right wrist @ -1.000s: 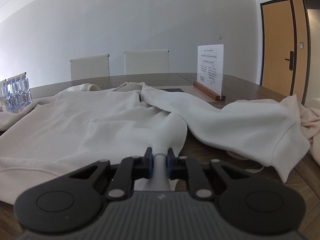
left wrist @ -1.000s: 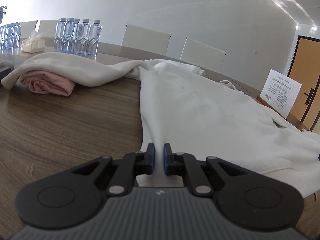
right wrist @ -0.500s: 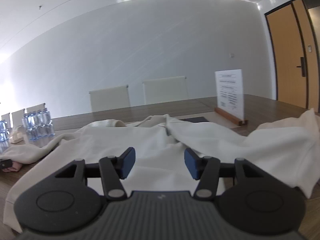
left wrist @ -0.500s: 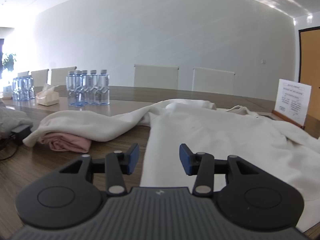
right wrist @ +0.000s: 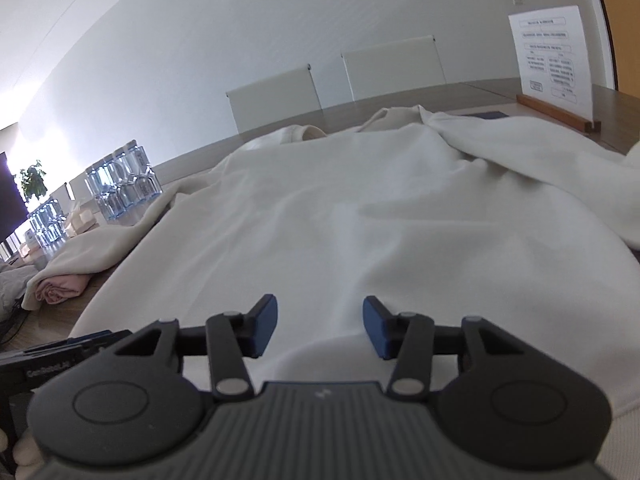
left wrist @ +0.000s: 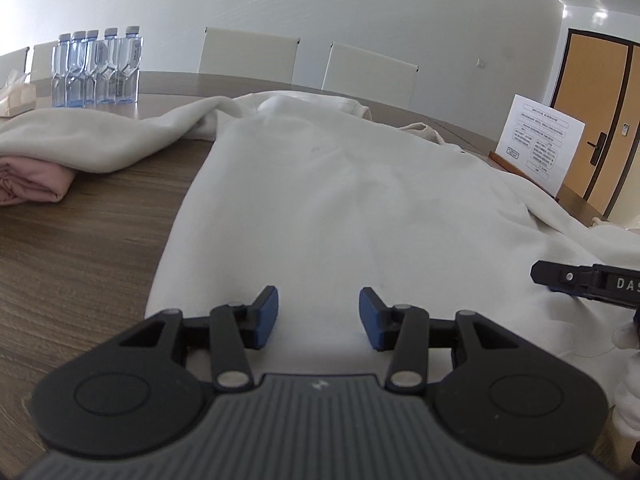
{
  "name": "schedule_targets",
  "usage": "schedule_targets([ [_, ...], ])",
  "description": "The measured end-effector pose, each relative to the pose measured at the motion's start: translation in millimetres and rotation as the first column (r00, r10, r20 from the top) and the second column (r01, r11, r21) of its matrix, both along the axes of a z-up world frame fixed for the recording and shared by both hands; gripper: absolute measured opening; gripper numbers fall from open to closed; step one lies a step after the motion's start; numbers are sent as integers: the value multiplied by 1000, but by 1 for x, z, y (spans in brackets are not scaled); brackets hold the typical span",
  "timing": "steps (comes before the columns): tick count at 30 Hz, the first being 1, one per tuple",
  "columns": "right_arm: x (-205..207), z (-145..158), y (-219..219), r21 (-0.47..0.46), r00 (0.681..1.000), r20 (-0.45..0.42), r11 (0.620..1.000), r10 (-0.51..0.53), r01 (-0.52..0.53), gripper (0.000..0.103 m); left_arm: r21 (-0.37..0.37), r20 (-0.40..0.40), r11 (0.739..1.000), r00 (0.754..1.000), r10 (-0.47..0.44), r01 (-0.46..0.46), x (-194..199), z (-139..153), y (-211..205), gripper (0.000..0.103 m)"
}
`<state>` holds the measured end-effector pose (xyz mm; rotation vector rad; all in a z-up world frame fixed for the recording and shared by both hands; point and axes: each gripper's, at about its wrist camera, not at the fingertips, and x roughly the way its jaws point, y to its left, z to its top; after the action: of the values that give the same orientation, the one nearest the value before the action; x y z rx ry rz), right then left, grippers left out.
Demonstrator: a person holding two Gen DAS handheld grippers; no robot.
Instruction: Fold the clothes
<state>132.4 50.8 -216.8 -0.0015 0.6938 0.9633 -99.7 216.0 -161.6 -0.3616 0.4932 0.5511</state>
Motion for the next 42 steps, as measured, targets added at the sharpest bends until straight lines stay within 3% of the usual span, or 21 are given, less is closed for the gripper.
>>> schedule_targets([
  [4, 22, -17, -19, -67, 994, -5, 992, -109, 108, 50, -28, -12, 1000, 1000, -2, 2, 0, -2, 3, 44],
  [5, 30, -21, -27, -79, 990, -13, 987, -141, 140, 48, -29, -12, 1000, 1000, -2, 2, 0, -2, 3, 44],
  [6, 36, -23, -34, -79, 987, -24, 984, -160, 158, 39, -28, -13, 1000, 1000, -3, 3, 0, -2, 2, 45],
  [9, 50, -24, -48, -74, 980, -43, 979, -196, 192, 34, -19, -18, 1000, 1000, -3, 2, 1, -2, 1, 46],
  [13, 49, -14, -40, -56, 984, -5, 983, -176, 175, 37, -8, -25, 1000, 1000, -2, 2, 2, -2, -1, 48],
  [20, 20, -11, 14, 12, 1000, 8, 1000, 2, -2, 37, 8, -33, 1000, 999, 0, 1, 4, -2, -4, 49],
  [24, 24, -19, 31, -18, 1000, -18, 1000, 3, -3, 35, 16, -37, 1000, 999, 2, -1, 5, -3, -6, 49],
  [27, 42, -24, 17, 3, 996, -80, 1000, -26, 26, 32, 19, -40, 1000, 999, -1, 2, 6, -2, -6, 49],
  [29, 54, -27, 6, 19, 991, -123, 999, -44, 47, 23, 21, -41, 1000, 999, -4, 5, 6, -2, -6, 49],
  [35, 91, -33, -37, -20, 982, -64, 984, -176, 175, 25, 31, -48, 999, 999, -15, 16, 7, -3, -8, 52],
  [42, 106, -28, -68, -16, 984, -45, 985, -172, 172, 27, 48, -57, 998, 998, -33, 36, 9, -2, -11, 53],
])
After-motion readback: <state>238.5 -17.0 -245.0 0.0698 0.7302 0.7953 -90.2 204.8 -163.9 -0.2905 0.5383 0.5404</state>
